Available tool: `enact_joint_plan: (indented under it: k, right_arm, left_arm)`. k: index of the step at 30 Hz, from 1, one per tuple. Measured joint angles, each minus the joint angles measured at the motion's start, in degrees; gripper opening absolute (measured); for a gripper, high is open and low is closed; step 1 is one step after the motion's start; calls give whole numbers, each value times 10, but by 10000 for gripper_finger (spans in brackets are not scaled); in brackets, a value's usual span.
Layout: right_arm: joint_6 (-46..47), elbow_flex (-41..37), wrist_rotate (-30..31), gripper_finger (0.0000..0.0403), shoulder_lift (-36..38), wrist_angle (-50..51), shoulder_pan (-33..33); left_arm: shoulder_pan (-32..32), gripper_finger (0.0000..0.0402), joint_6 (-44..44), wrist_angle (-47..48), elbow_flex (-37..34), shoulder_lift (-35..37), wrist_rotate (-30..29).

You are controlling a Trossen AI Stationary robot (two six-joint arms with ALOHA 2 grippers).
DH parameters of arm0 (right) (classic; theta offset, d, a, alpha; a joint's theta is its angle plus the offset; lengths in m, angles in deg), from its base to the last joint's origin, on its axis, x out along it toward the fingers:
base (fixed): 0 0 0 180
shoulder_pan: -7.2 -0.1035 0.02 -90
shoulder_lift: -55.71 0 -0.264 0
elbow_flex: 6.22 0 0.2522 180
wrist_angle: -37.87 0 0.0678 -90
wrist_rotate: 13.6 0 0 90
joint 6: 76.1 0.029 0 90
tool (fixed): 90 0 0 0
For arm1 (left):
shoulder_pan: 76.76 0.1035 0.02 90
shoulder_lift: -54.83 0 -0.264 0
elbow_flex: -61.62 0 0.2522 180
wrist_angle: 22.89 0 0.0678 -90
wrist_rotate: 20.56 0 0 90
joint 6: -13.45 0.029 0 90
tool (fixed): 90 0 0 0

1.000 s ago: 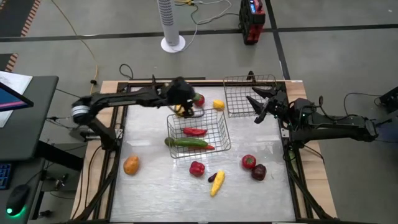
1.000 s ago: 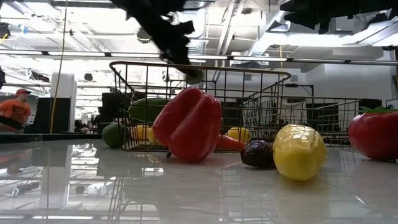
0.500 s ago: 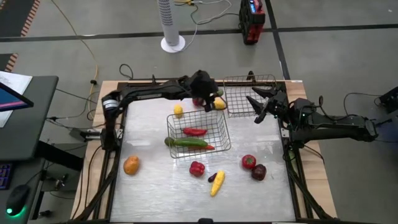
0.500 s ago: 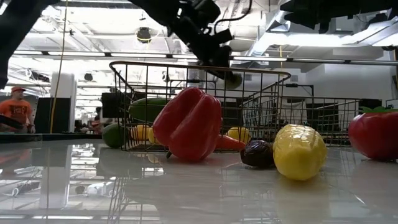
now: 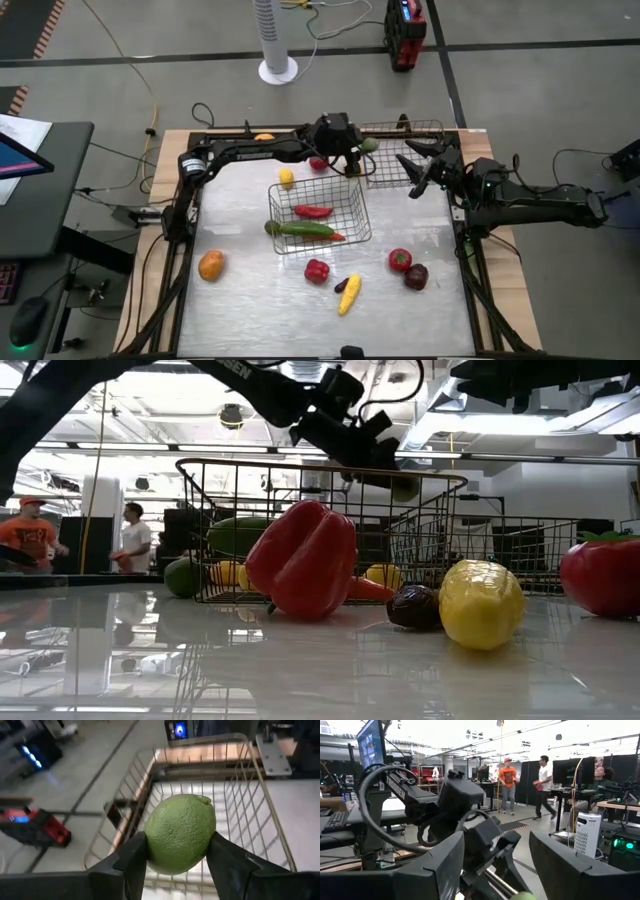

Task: Sort produce into baskets
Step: Put the green lime into the right wire basket, then put the brown potato into the left wire basket

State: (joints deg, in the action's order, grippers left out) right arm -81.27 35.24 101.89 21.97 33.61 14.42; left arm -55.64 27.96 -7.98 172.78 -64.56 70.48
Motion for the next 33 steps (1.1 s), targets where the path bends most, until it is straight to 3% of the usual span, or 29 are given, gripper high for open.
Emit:
enact_joint_plan:
  k: [11,18,27,33]
  right_arm:
    - [-7,0,0,253,0,-1,0]
    - [-8,0,0,253,0,2,0]
    - [-9,0,0,253,0,13,0]
    - [4,0,0,253,0,20,-1]
  left_arm:
    - [-9,257,43,9,0,2,-1]
    - [-12,266,58,48,0,26,-17]
    - [-61,245,118,260,-2,138,-64]
    - [-107,227,46,412,-30,211,-89]
